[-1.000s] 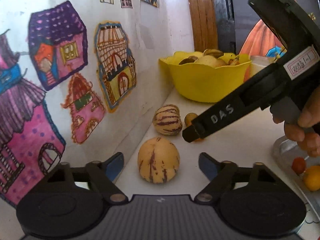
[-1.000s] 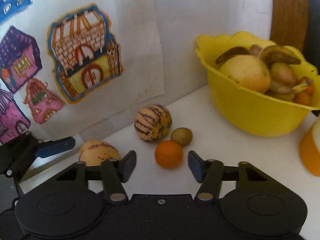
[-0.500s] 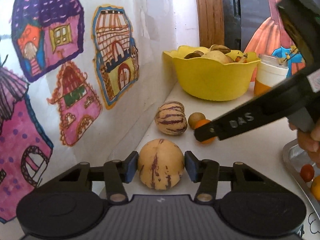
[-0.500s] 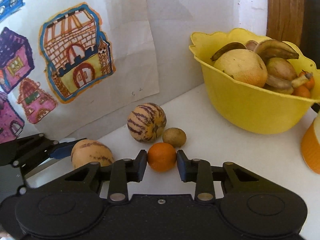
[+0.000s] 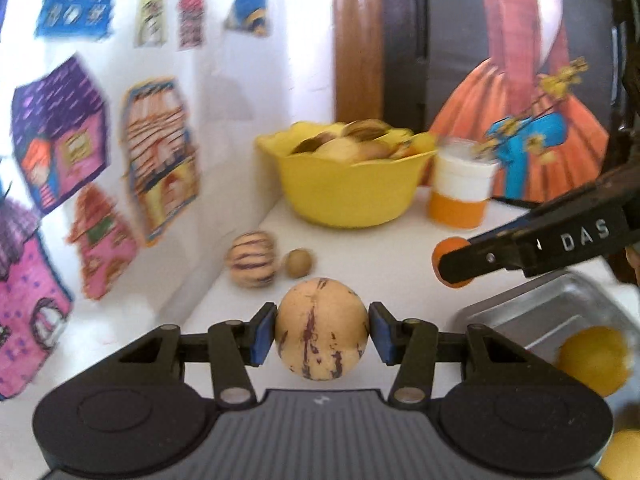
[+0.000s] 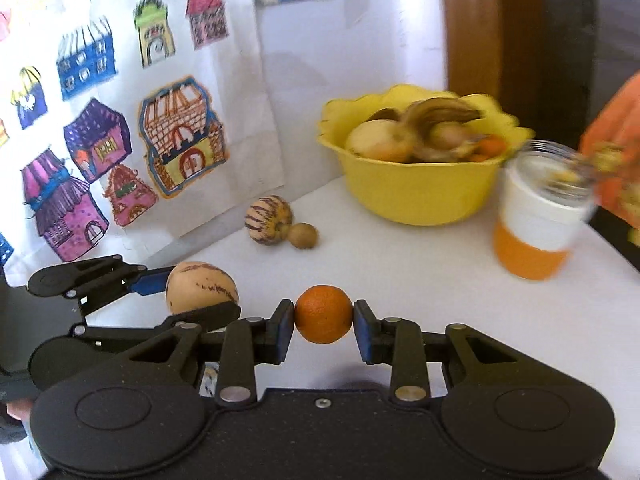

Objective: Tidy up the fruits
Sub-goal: 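Carry the pepino with the left tool onto the tray while the right tool releases the mandarin there, then raise both open tools from the tray and move toward the last fruits, then grasp the second striped pepino with the left tool while the right tool grasps the small brown kiwi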

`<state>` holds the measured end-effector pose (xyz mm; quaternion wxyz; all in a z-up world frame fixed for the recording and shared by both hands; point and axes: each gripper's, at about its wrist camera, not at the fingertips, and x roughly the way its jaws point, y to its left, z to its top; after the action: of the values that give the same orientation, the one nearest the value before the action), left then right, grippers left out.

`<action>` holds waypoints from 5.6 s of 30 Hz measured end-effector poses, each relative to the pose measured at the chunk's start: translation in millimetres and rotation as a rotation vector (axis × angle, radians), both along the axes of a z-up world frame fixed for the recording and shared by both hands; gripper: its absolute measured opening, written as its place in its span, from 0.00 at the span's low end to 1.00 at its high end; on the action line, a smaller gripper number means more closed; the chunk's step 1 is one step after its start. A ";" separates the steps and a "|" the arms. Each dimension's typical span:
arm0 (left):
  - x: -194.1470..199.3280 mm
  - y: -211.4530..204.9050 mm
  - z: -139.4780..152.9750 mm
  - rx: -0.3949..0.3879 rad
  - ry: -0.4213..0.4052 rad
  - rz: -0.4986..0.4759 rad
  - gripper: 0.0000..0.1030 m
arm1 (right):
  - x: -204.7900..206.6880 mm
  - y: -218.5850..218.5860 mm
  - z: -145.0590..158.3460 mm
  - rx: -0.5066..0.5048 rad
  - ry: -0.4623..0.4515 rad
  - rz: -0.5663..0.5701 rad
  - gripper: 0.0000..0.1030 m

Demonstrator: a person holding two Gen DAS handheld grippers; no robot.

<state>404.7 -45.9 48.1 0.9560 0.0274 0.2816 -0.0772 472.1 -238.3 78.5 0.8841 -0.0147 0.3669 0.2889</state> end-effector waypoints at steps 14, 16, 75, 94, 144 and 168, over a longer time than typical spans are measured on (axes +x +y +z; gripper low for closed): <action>6.2 -90.9 -6.3 -0.107 0.079 -0.147 0.52 | -47.2 -104.5 -23.1 -0.004 0.041 -0.170 0.33; 9.0 -100.0 -10.8 -0.106 0.100 -0.158 0.52 | -48.8 -113.4 -31.3 -0.002 0.057 -0.182 0.33; -159.8 -32.3 33.3 -0.124 -0.007 -0.032 0.99 | -207.8 -101.2 3.5 0.068 -0.113 -0.274 0.99; -229.1 7.7 9.8 -0.061 0.043 0.002 0.99 | -266.5 -38.3 -7.8 -0.038 -0.078 -0.141 0.99; -125.6 61.1 27.6 -0.109 0.046 0.173 0.99 | -160.5 -12.8 21.8 -0.064 -0.147 -0.046 0.99; 39.5 46.4 4.5 -0.130 0.023 0.182 0.99 | -9.0 31.3 6.3 -0.291 -0.336 0.284 0.96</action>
<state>444.3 0.4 52.6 0.9556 -0.0615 0.2880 -0.0085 463.2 -207.0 84.8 0.8717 -0.2407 0.2469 0.3481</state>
